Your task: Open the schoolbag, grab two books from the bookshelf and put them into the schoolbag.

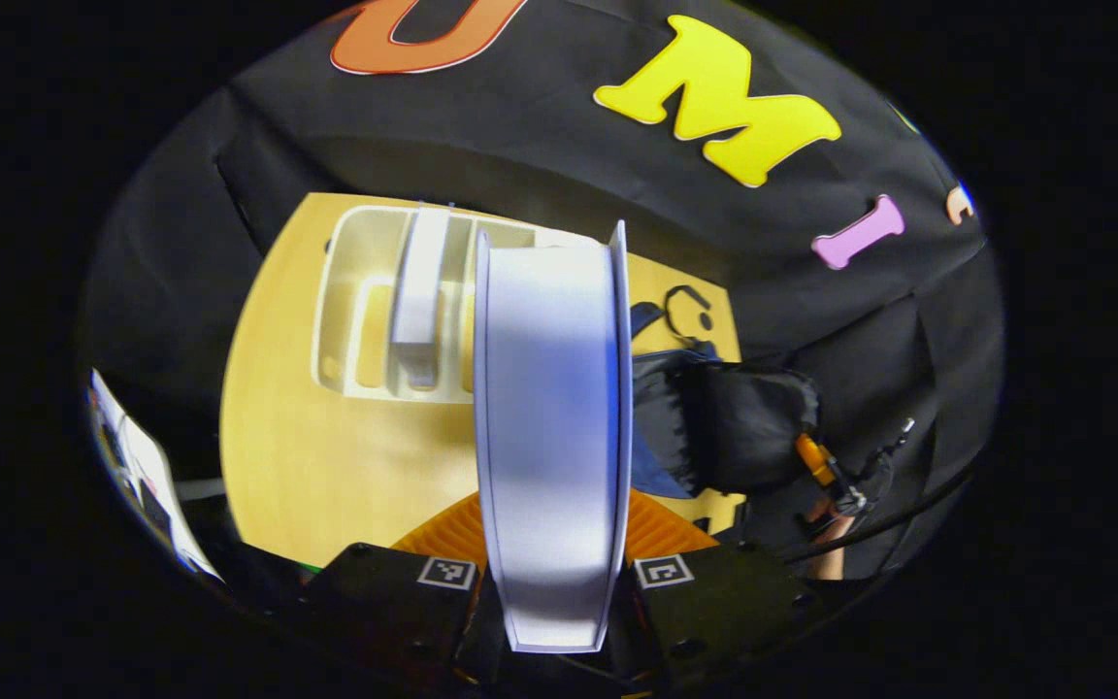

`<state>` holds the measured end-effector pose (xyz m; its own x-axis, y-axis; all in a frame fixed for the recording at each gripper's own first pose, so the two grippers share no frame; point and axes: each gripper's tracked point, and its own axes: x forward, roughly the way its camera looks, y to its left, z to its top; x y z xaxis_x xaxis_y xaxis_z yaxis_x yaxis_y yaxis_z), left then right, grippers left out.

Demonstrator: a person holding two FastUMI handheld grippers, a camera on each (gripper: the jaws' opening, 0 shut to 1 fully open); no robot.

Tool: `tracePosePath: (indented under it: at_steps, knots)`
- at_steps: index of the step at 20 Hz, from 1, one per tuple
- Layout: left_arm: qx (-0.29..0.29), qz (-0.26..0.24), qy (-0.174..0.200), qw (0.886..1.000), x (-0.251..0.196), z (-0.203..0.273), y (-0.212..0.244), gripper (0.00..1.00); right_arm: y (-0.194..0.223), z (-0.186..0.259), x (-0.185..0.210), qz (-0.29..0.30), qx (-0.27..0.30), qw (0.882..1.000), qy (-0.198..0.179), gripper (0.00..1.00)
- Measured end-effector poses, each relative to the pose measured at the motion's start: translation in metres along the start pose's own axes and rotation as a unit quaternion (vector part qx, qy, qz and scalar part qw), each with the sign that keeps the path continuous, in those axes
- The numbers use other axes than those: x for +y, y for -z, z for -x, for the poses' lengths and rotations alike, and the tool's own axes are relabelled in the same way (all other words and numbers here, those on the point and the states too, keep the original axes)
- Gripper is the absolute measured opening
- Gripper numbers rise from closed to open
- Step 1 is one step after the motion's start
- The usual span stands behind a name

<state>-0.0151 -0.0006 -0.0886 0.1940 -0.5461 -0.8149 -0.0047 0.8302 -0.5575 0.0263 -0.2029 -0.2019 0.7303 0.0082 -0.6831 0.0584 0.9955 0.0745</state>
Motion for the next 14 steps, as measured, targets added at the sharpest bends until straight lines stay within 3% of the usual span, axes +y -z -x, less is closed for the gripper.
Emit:
tracePosePath:
  at_steps: [2, 3, 4, 5, 7, 9, 10, 14]
  knots:
    - [-0.012, 0.005, 0.063, 0.998, -0.031, -0.028, 0.01, 0.48, 0.002, 0.003, 0.004, 0.012, 0.001, 1.0, 0.003, 0.03]
    - [-0.022, -0.008, 0.095, 0.995, -0.053, -0.057, 0.022, 0.45, 0.001, 0.005, 0.007, 0.019, 0.0, 1.0, 0.004, 0.03]
    - [-0.023, -0.01, 0.114, 0.993, -0.067, -0.074, 0.032, 0.5, 0.001, 0.004, 0.006, 0.022, 0.0, 1.0, 0.006, 0.04]
    - [-0.022, -0.007, 0.135, 0.991, -0.082, -0.089, 0.041, 0.45, 0.0, 0.004, 0.006, 0.02, 0.0, 1.0, 0.007, 0.03]
    - [-0.021, 0.016, 0.17, 0.985, -0.103, -0.12, 0.059, 0.45, -0.002, 0.002, 0.008, 0.009, 0.001, 1.0, 0.007, 0.01]
    - [-0.02, 0.038, 0.187, 0.981, -0.115, -0.152, 0.073, 0.5, 0.001, 0.0, 0.006, 0.002, 0.004, 1.0, 0.01, 0.01]
    - [-0.021, 0.05, 0.19, 0.98, -0.12, -0.172, 0.078, 0.45, 0.002, 0.0, 0.005, -0.004, 0.007, 1.0, 0.01, 0.01]
    - [-0.009, 0.055, 0.174, 0.983, -0.12, -0.254, 0.095, 0.51, 0.0, 0.001, -0.002, -0.006, 0.01, 1.0, 0.009, 0.01]
